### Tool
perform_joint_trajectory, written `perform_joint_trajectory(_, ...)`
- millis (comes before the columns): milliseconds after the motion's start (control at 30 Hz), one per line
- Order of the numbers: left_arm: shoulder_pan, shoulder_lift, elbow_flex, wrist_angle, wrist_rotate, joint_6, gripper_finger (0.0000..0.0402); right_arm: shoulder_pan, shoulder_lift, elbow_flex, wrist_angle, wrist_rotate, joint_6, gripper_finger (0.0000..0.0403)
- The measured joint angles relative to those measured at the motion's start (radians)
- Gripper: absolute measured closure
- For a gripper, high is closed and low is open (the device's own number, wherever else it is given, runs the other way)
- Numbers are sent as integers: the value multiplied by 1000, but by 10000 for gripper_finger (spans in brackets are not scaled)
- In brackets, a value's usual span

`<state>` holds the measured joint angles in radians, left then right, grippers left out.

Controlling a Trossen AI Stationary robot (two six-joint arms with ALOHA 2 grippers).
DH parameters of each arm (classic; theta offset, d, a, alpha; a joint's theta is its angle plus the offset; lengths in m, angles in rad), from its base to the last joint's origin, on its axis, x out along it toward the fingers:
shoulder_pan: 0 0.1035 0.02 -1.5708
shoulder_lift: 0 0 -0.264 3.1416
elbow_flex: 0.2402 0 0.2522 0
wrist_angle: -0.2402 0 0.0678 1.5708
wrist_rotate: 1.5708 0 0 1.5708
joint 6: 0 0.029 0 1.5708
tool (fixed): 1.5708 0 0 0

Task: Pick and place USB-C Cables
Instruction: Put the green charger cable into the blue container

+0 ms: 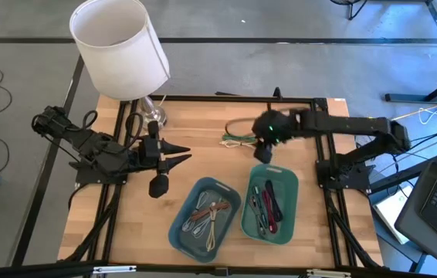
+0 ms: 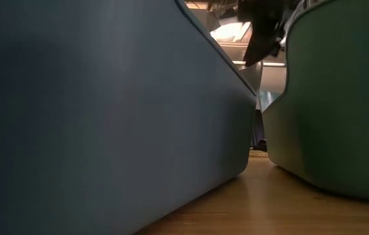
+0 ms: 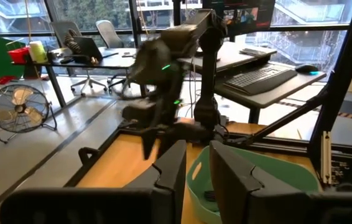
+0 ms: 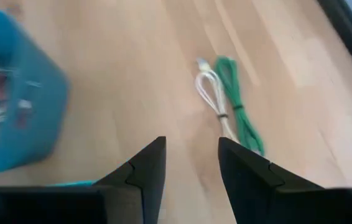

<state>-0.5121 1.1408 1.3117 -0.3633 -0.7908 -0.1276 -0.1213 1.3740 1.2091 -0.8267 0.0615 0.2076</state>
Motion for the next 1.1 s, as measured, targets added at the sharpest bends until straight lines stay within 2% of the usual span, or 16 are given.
perform_joint_trajectory(167, 0, 0, 0, -1, -1, 0, 338, -148, 123, 0, 4, -122, -115, 252)
perform_joint_trajectory(400, 0, 0, 0, -2, -1, 0, 342, -226, 296, 0, 32, -192, -237, 252)
perform_joint_trajectory(767, 0, 0, 0, -4, -1, -9, 345, -263, 429, 0, 193, -188, -329, 252)
perform_joint_trajectory(1100, 0, 0, 0, -4, 7, -20, 345, -303, 494, 2, 203, -159, -347, 252)
